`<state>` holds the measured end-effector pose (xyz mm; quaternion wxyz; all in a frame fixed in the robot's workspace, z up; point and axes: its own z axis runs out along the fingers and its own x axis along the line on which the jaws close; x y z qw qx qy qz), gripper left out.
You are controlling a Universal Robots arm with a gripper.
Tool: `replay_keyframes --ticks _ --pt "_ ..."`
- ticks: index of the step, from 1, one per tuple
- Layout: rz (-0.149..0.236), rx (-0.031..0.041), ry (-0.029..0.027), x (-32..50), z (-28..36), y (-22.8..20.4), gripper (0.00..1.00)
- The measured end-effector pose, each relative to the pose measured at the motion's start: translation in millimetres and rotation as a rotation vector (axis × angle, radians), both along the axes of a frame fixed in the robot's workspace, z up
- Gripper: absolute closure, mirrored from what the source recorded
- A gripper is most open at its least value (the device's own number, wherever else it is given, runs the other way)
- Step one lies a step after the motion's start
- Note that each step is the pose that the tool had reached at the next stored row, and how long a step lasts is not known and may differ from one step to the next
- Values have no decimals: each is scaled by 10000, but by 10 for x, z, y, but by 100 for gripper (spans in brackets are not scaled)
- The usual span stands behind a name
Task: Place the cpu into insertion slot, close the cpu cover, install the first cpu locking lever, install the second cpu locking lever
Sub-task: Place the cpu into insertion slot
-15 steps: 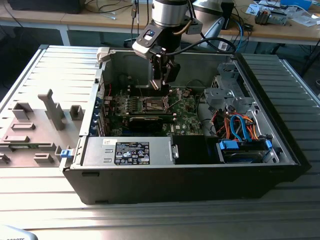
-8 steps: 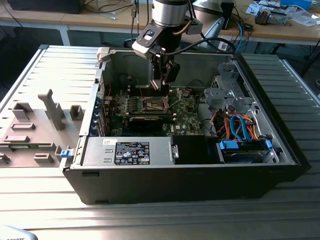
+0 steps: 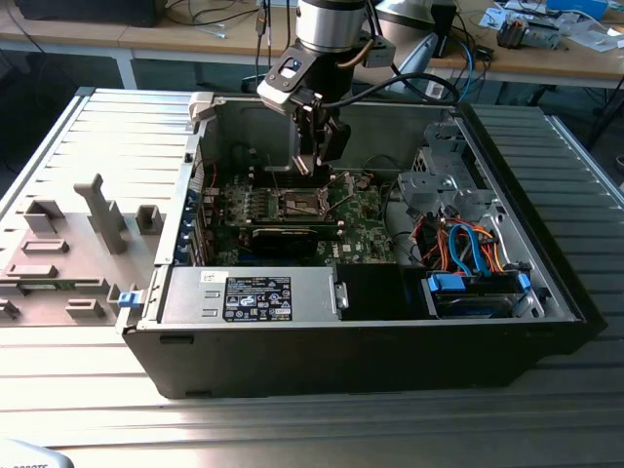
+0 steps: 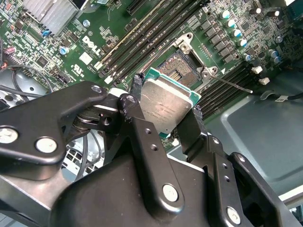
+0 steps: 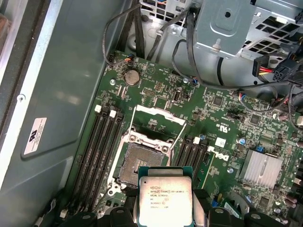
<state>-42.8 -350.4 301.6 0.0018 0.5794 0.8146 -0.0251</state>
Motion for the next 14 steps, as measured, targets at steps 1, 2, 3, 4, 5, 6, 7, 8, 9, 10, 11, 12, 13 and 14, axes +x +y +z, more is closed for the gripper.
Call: replay_keyframes --ticks 1,2,3,4,5,6,7,8,9,10,11,12,13,14 --pt "-10 0 0 0 0 0 45" --pt "-18 0 0 0 0 0 45" --pt "-24 0 0 0 0 0 45" --pt "-35 0 0 0 0 0 45" --pt "-42 0 0 0 0 0 45" --pt "-48 0 0 0 0 0 45" --pt "-60 0 0 0 0 0 45" --pt "-70 0 0 0 0 0 45" --pt "-79 0 0 0 0 0 45" --pt "-89 0 0 0 0 0 45" --pt "-100 0 0 0 0 0 45" --pt "-111 0 0 0 0 0 45" --pt "-117 0 0 0 0 0 45" --pt "-123 0 0 0 0 0 45"
